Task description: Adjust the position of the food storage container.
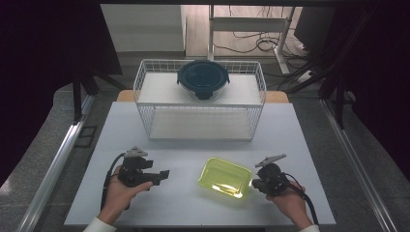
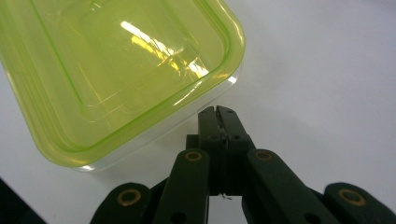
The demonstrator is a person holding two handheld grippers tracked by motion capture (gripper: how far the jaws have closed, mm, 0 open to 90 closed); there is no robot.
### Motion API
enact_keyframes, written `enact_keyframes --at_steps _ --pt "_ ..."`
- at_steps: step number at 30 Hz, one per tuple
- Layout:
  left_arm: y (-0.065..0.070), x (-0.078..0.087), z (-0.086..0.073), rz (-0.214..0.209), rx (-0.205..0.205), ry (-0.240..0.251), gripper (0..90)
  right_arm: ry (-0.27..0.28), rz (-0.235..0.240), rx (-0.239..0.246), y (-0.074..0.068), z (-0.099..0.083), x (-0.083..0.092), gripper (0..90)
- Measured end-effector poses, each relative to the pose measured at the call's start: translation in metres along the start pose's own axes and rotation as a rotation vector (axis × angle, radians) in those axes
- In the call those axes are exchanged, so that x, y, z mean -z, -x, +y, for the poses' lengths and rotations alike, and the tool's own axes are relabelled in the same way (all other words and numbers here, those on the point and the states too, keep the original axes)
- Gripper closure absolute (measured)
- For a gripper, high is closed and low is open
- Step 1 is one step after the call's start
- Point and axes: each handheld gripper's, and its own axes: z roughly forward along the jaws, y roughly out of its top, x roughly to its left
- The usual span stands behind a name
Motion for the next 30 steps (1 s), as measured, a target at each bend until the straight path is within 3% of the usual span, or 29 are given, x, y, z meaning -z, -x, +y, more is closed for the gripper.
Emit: enact_keyframes --at_steps 16,30 --pt "-0.003 0.001 -0.001 0.005 0.011 0.004 21.2 -0.001 0.001 0.096 -0.024 0.045 -0.028 88.3" --pt "-0.004 0.001 -0.001 0.006 0.015 0.004 21.2 0.008 0.007 0.126 -0.037 0.067 -0.043 88.3"
